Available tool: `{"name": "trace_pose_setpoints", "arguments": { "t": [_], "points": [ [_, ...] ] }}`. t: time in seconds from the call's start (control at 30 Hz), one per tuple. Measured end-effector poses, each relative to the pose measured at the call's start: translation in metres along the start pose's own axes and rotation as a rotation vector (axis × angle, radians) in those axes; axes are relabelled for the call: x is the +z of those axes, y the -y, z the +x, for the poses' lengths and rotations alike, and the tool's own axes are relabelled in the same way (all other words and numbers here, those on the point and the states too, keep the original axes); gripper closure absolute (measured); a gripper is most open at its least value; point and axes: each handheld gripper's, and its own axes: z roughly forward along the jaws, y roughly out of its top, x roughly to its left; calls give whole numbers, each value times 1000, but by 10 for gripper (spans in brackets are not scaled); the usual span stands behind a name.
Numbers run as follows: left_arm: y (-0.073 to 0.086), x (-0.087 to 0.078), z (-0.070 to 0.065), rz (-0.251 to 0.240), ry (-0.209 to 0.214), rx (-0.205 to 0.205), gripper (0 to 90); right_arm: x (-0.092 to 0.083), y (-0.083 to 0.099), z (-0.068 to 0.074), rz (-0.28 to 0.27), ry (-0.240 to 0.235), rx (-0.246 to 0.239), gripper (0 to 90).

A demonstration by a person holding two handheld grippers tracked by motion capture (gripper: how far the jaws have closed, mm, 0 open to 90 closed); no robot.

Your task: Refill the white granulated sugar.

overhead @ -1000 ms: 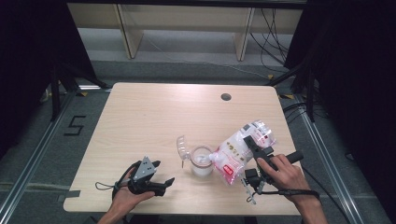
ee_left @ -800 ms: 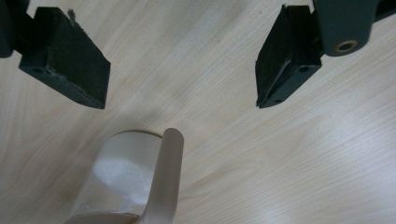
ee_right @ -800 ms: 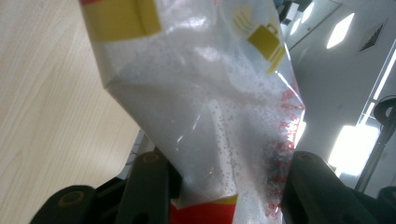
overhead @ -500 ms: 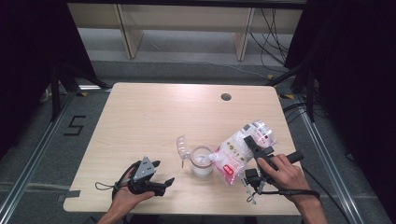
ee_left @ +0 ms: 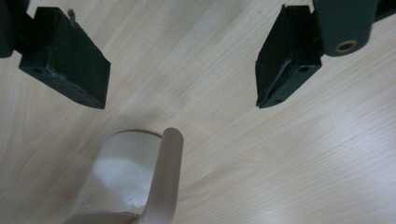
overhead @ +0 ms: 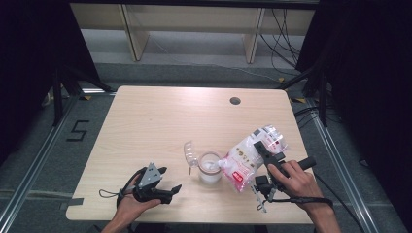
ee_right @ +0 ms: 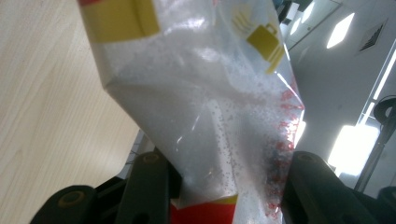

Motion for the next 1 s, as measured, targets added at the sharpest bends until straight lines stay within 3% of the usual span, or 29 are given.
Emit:
{"name": "trace_pose_setpoints", "arguments": {
  "t": [0.47, 0.57, 0.73, 0.87, 1.0],
  "points": [
    [0, 0, 0, -1, -1, -1, 177, 1, 1, 0, -5, -3, -4, 643],
    [0, 0, 0, -1, -1, -1, 177, 0, 1, 4, 13, -18, 41, 643],
    [0, 0, 0, -1, -1, -1, 177, 2, 2, 3, -16, -13, 28, 646],
    [0, 0, 0, 0, 1, 1, 177, 2, 3, 5, -7, -26, 46, 648],
    [0, 0, 0, 0, 0, -2, 177, 2, 2, 4, -9, -18, 32, 649]
  ]
}}
